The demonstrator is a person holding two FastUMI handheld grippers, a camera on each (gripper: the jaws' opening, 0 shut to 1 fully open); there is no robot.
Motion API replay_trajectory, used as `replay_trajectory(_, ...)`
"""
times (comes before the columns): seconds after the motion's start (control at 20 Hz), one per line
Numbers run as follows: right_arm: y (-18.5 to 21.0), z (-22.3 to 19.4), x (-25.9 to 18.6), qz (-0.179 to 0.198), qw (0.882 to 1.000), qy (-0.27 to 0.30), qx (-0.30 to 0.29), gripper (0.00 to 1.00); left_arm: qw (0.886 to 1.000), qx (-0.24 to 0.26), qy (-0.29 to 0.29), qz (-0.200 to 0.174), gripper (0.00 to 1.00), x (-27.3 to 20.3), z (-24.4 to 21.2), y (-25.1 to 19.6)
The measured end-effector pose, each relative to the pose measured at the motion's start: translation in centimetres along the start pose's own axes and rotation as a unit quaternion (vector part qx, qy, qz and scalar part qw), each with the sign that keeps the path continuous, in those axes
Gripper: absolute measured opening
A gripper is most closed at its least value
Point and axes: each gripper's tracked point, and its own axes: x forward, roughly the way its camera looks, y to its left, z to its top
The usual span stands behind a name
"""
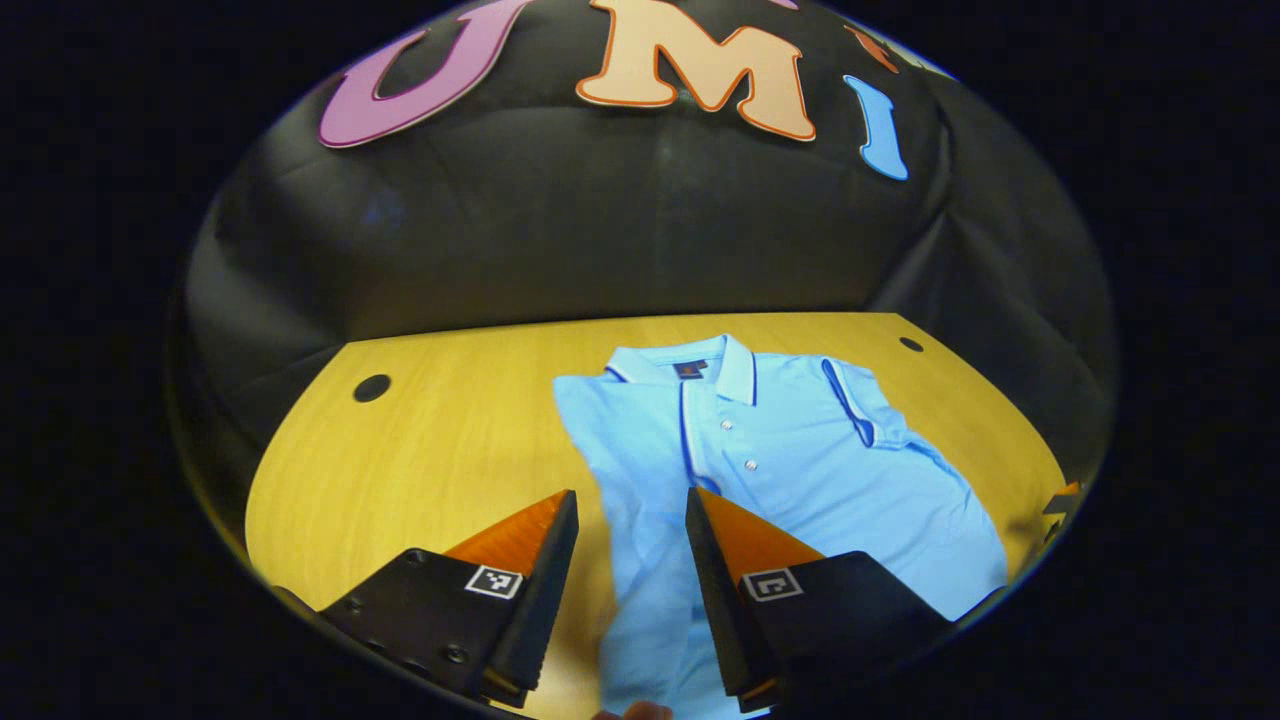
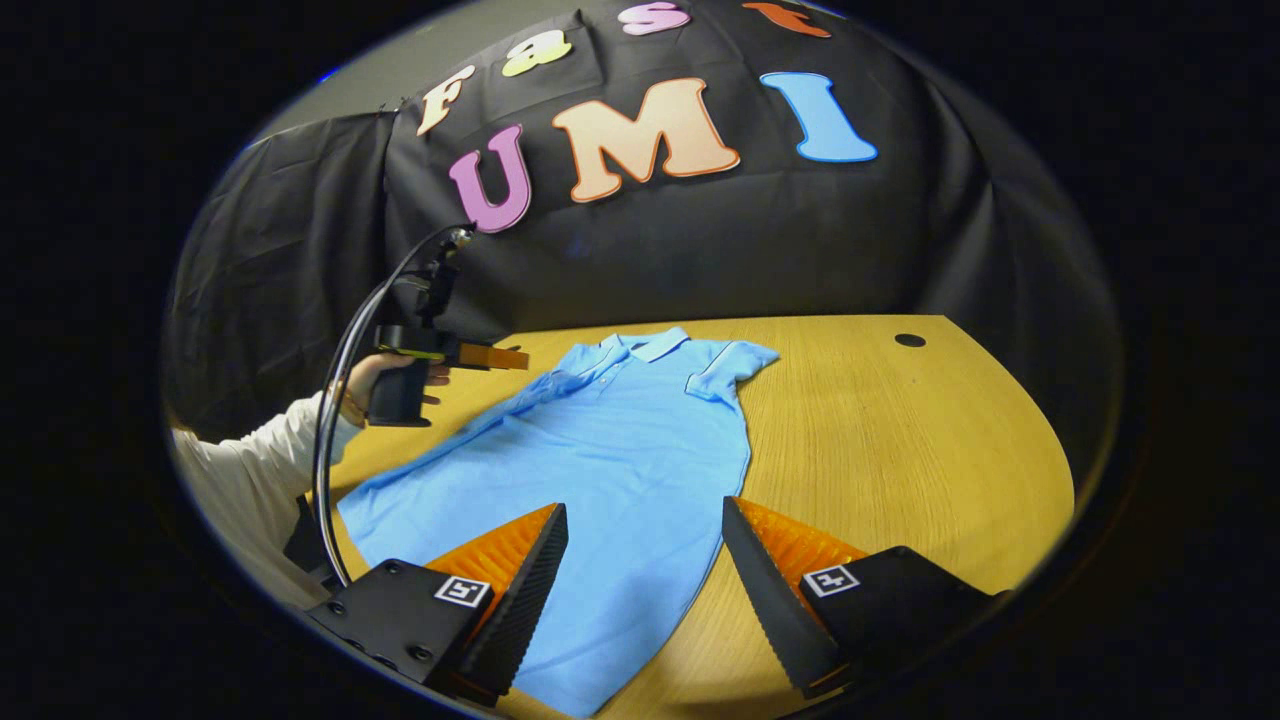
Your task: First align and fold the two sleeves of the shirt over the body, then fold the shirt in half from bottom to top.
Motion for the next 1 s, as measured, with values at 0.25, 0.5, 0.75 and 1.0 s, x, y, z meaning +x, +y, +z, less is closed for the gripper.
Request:
replay_trajectory(0.25,0.9,-3.8,-0.5,-0.016,0.998,0.044,-0.051,0.98,1.0,0.011,0.004,-0.002,0.65,-9.0,-6.5,0.6)
replay_trajectory(0.5,1.6,-6.9,-1.7,-0.029,0.992,0.081,-0.092,0.98,0.998,0.011,0.049,-0.025,0.65,-15.4,-14.2,-1.5)
replay_trajectory(0.75,2.8,-8.8,-3.5,-0.028,0.99,0.094,-0.099,0.98,0.998,0.036,0.054,-0.026,0.65,-18.9,-17.7,-3.1)
replay_trajectory(1.0,3.5,-9.6,-3.9,-0.031,0.991,0.098,-0.088,0.98,0.996,0.068,0.054,-0.023,0.65,-20.2,-19.3,-3.9)
